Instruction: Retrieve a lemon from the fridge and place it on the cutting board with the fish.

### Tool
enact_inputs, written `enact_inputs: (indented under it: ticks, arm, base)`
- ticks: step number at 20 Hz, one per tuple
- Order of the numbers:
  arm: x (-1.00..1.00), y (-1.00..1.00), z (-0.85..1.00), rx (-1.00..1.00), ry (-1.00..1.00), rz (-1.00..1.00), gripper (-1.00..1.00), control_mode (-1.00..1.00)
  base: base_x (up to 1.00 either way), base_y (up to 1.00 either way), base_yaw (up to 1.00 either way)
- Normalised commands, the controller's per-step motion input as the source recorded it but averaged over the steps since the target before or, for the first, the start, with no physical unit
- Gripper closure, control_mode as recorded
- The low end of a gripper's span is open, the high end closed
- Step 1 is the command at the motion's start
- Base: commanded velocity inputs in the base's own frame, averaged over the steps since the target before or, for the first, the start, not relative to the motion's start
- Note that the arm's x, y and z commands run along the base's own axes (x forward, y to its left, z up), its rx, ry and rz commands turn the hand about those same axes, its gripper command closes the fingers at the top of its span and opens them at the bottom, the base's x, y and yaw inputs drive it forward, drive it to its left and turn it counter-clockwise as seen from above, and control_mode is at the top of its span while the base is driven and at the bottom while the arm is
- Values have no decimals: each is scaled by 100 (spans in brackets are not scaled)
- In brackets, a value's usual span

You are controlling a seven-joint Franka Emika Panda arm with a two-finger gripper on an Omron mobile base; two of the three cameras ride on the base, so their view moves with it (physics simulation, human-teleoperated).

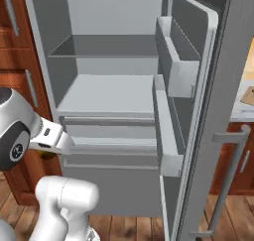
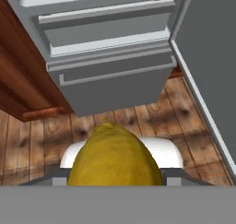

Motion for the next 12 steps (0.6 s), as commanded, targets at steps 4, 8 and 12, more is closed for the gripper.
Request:
enact_inputs:
  ticks: [4,8,12]
  arm:
    - [0,0,0,0,0,0,100,100]
    - [0,0,0,0,0,0,100,100]
    - [0,0,0,0,0,0,100,100]
  base:
    - [-96,34,-61]
    - [-62,8,-80]
    - [-14,0,-93]
